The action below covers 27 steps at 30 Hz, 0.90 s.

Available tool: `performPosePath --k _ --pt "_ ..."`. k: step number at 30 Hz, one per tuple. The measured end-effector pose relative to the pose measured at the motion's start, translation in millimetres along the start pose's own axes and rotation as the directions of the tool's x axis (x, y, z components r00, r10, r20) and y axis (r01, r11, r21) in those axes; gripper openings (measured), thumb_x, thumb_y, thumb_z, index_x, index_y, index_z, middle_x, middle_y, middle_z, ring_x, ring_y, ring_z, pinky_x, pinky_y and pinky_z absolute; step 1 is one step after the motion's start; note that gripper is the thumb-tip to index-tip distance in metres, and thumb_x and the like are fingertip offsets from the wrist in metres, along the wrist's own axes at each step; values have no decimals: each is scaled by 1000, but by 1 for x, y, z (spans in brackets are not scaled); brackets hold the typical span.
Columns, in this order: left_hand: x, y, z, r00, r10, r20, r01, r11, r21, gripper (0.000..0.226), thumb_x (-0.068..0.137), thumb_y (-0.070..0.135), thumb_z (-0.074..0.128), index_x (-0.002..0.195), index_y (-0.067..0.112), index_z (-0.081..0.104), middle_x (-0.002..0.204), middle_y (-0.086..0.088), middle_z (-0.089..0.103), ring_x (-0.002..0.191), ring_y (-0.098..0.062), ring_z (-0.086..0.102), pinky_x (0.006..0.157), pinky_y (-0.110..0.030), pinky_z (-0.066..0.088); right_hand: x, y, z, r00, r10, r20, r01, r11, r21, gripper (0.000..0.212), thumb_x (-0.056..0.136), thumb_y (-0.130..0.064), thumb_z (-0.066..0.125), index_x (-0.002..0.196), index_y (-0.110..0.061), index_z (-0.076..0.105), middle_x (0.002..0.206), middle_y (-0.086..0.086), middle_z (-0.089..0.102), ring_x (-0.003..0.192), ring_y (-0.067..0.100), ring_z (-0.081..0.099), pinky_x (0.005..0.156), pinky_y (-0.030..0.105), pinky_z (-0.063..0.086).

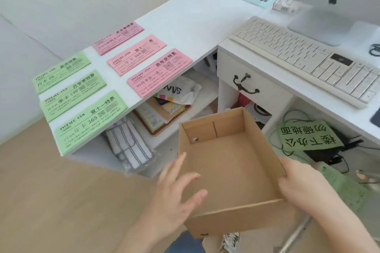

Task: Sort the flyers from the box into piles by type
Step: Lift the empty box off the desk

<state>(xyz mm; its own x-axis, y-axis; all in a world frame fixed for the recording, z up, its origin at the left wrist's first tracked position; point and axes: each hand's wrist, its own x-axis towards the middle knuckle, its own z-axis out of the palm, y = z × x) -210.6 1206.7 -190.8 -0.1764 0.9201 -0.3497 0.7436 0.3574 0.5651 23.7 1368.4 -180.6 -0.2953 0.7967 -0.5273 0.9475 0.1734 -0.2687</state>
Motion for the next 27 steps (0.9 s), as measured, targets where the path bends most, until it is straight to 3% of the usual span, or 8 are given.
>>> performPosePath --k 2,4,6,11,18,22,24,27 --pt "-6 -12 17 980 -50 191 49 999 8 58 78 82 30 119 47 50 146 22 33 134 -2 28 113 -35 27 21 -6 25 999 18 36 -17 1000 -25 23 75 -12 42 92 -21 54 96 7 65 92 32 60 78 37 50" --pt "-4 -24 34 962 -65 264 26 989 147 38 89 65 39 110 36 49 110 10 61 102 -14 56 88 -37 47 45 -16 49 996 27 85 -22 998 -58 26 75 -11 42 96 -18 55 100 9 64 95 32 60 77 36 49" --pt "6 -44 50 972 -69 226 5 962 272 22 97 48 40 98 26 44 90 0 62 87 -26 59 74 -39 48 72 -25 76 991 37 126 -27 997 -74 28 73 -12 41 97 -18 55 97 9 64 90 30 61 74 34 49" --pt "54 -121 95 967 -110 231 16 927 374 25 101 41 32 100 20 46 94 -6 66 90 -30 59 65 -34 33 148 -44 164 990 69 124 -61 996 -69 30 86 -27 43 108 -16 59 113 10 64 101 31 60 83 36 50" --pt "141 -267 185 963 -232 134 134 849 510 31 102 41 28 113 21 48 106 -5 66 98 -28 62 68 -33 39 260 -74 321 999 -28 -23 30 995 92 28 98 -31 38 96 -13 60 99 14 65 99 36 61 74 35 45" --pt "188 -347 238 946 -325 10 275 818 506 24 102 35 30 115 23 46 106 -9 66 99 -30 63 67 -32 40 315 -90 414 987 -132 -95 160 897 412 42 97 -17 43 139 -21 44 112 9 65 106 31 59 86 30 43" --pt "206 -376 261 930 -359 -80 343 769 540 21 100 25 33 117 23 46 106 -10 67 100 -28 64 81 -34 45 334 -94 453 973 -201 -116 232 834 501 49 95 -10 46 142 -21 42 119 8 61 102 23 59 88 22 39" --pt "222 -403 286 906 -353 -234 422 705 569 44 88 7 41 127 28 45 114 -2 63 113 -23 52 98 -37 32 360 -102 496 939 -280 -201 344 776 529 45 94 -7 45 138 -13 47 122 11 58 109 22 58 95 20 38"
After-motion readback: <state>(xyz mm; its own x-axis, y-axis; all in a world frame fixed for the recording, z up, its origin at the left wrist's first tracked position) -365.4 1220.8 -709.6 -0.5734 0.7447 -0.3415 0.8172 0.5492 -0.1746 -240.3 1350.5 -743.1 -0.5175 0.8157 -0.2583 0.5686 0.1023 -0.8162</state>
